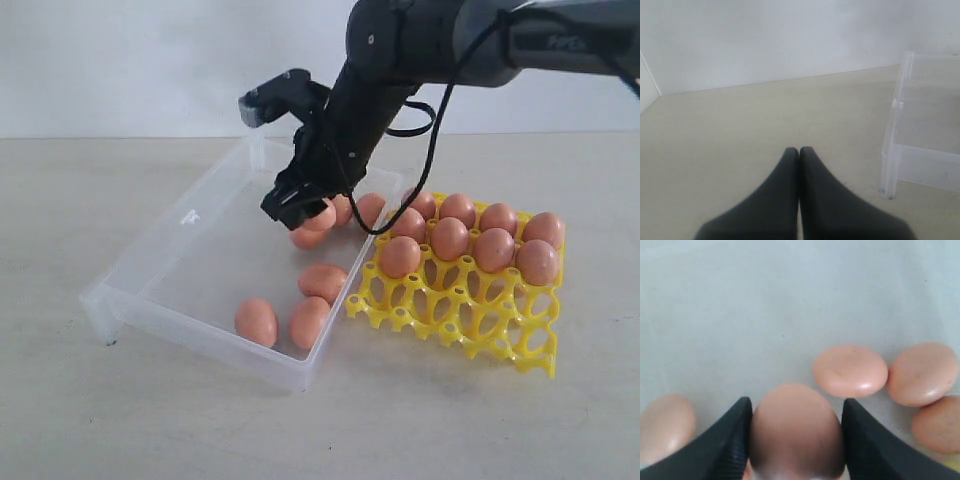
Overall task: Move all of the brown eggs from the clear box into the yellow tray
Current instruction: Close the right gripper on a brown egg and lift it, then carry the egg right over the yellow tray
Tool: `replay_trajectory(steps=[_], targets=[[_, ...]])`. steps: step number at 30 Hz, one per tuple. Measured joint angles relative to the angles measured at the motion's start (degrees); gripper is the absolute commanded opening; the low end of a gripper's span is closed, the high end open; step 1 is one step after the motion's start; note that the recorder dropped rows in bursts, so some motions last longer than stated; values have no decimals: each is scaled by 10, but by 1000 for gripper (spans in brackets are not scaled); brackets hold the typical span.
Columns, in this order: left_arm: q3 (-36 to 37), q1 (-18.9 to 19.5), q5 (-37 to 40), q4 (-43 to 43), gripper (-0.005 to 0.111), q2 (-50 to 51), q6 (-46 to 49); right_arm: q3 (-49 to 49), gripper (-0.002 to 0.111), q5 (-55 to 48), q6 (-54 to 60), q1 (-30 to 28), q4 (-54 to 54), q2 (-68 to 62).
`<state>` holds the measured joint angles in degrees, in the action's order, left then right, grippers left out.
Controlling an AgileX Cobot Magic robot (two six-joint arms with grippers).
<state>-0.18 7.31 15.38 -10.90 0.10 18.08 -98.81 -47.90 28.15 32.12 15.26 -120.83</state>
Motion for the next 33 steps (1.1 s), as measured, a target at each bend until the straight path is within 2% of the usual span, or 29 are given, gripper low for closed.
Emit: replay_trajectory(steps=[6,14,18,22,26,28,29,31,33], targets=[[0,0,0,0,-4,0,0,148,0,114,-21,0,54,121],[0,0,0,0,-4,0,0,444,0,367,-27,0,80,352],[0,0,0,0,-4,0,0,536,0,486,-27,-20,82,478],[0,0,0,0,-4,0,0,573,0,613,-44,-109,94,541],[0,0,0,0,-4,0,0,567,0,662,-174,-241,74,510],[0,0,0,0,-4,0,0,557,0,659,-286,-300,2,470],[0,0,0,0,-4,0,0,545,0,657,-458,-346,-147,425],[0,0,0,0,-4,0,0,542,0,680,-650,-375,-367,393],[0,0,0,0,-4,0,0,540,0,764,-830,-394,-576,369]])
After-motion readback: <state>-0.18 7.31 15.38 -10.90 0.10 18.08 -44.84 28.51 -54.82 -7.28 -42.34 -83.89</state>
